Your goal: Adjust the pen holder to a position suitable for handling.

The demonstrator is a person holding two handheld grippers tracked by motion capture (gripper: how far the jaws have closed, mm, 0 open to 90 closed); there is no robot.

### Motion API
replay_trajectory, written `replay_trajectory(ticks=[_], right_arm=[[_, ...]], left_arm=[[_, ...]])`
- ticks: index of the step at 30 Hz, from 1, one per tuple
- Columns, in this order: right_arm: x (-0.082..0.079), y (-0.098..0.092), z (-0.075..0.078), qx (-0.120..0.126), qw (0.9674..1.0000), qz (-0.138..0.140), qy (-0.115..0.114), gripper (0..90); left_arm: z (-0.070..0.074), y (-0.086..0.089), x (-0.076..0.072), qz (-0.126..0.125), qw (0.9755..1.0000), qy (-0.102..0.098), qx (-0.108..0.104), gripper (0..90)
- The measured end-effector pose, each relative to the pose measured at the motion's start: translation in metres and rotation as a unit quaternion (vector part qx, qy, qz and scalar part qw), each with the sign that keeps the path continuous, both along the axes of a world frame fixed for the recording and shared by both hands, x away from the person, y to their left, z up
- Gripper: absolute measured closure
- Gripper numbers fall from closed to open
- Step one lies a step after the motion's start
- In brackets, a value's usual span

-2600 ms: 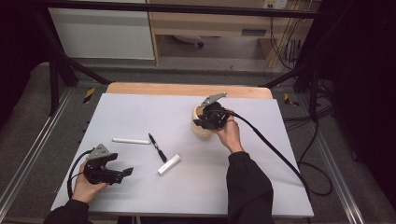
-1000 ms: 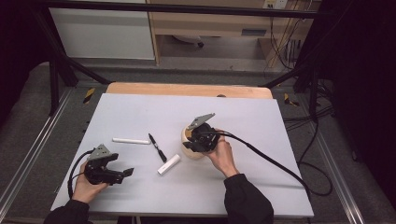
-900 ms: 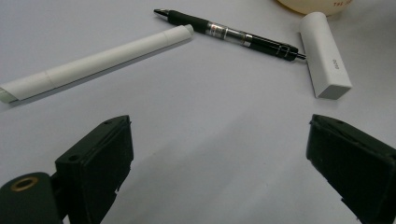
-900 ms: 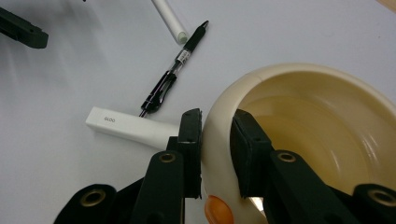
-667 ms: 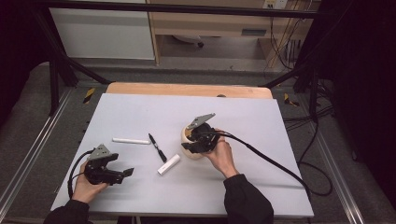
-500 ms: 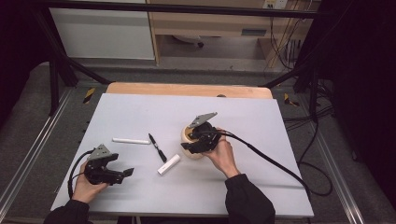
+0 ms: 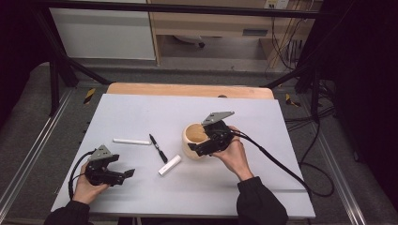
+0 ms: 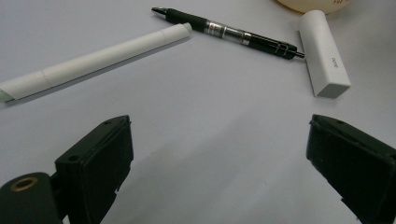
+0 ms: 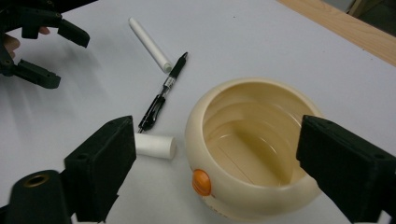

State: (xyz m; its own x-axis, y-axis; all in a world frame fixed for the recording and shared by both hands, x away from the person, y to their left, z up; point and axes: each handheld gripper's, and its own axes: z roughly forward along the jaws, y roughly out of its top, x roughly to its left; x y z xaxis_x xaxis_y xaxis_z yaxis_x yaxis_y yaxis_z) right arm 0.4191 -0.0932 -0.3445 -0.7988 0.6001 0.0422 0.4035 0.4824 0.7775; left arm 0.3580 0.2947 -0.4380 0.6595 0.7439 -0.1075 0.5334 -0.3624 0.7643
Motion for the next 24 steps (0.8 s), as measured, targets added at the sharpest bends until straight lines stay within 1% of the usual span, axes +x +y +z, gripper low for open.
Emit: replay_trajectory(ticks=[3,7,10,13,17,19,22,24], right_arm=[[-0.003,-0.009,0.000,0.001,1.0000,-0.007,0.001,8.2],[-0.008,-0.024,-0.002,0.017,0.9997,-0.017,0.004,5.5],[-0.012,-0.035,-0.006,0.013,0.9995,-0.027,0.004,3.6],[-0.015,-0.045,-0.011,0.017,0.9992,-0.035,0.007,2.4],[-0.019,-0.061,-0.018,0.029,0.9982,-0.052,0.009,1.1],[-0.021,-0.069,-0.023,0.029,0.9979,-0.057,0.010,0.8],[-0.023,-0.080,-0.031,0.028,0.9970,-0.068,0.021,0.7],[-0.024,-0.088,-0.038,0.028,0.9966,-0.074,0.024,0.7]], left_arm=[[0.000,-0.001,0.000,0.000,1.0000,0.001,0.002,7.2],[0.000,-0.001,0.000,0.002,1.0000,0.001,0.001,7.2],[0.000,-0.002,0.000,0.000,1.0000,0.000,0.003,7.1],[0.000,-0.003,-0.001,-0.001,1.0000,0.002,0.009,6.8],[0.000,-0.004,-0.001,-0.002,0.9999,0.001,0.011,6.6],[0.000,-0.006,-0.001,-0.004,0.9999,0.004,0.009,6.5],[0.000,-0.008,-0.001,-0.002,0.9999,0.006,0.009,6.5],[0.000,-0.011,-0.001,-0.002,0.9999,0.007,0.010,6.6]])
